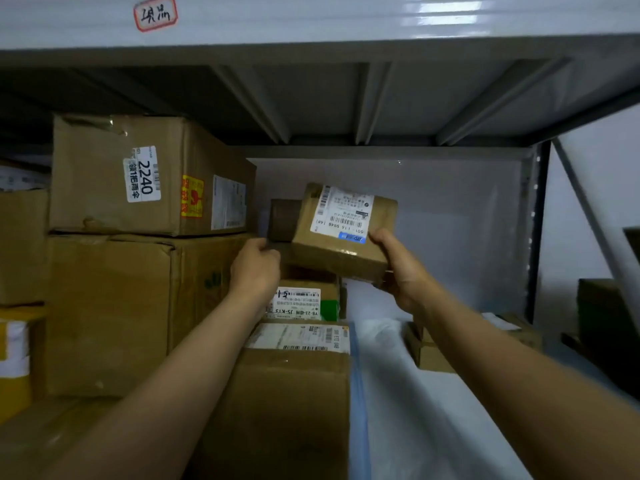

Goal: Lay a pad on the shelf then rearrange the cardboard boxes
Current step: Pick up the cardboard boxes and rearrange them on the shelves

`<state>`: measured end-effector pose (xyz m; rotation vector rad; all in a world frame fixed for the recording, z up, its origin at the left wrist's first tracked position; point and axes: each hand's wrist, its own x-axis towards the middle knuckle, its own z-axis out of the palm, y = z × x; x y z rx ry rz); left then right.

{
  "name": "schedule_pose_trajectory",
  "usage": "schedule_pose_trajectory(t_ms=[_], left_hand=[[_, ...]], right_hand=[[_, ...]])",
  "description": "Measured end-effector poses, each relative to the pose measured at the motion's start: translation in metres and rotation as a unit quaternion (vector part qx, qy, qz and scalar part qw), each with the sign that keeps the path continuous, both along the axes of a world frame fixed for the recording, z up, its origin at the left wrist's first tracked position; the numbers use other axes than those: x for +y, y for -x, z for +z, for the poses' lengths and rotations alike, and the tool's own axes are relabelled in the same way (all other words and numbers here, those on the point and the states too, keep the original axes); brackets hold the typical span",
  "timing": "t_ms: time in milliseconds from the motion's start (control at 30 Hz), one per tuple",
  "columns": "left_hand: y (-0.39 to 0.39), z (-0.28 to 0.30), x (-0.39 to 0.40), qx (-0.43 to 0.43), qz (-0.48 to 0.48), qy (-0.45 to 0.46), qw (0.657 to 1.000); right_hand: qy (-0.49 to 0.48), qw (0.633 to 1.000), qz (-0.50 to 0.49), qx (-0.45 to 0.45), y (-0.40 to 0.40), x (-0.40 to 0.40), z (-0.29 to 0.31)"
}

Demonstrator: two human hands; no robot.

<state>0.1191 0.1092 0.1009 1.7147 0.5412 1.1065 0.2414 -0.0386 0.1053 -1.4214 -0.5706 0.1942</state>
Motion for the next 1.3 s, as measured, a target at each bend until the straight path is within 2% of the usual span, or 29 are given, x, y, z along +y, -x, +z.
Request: schedule_pose_trajectory(t_ms=[167,233,433,533,767,1000,1300], left_hand=[[0.008,-0.009,-0.042,-0.012,-0.150,-0.022,0.988],[0.006,-0.011,-0.057,-0.007,-0.174,-0.032,0.984],[-0.018,-0.016,-0.105,0.022,-0.216,-0.060,0.974],[-0.038,-0.020,-0.134,0.077,-0.254,-0.094,0.959],[-0.087,-0.046,-0.194,0.148,-0.334,-0.061,0.929],[-0.118,-0.070,-0.214,0.187,-0.300,-0.103,0.930],[-0.128,-0.089,-0.210,0.213,-0.283,-0.067,0.933]], right_hand=[[-0.004,0.994,0.021,0.110,0.005,-0.049,-0.006],[0.009,0.989,0.012,0.150,0.006,-0.067,-0.007],[0.124,0.979,-0.090,0.137,-0.010,-0.132,-0.007],[0.182,0.967,-0.126,0.130,-0.021,-0.170,-0.004],[0.255,0.935,-0.195,0.149,-0.040,-0.234,-0.022],[0.324,0.910,-0.241,0.100,-0.060,-0.240,-0.047],[0.422,0.866,-0.268,-0.017,-0.086,-0.229,-0.061]])
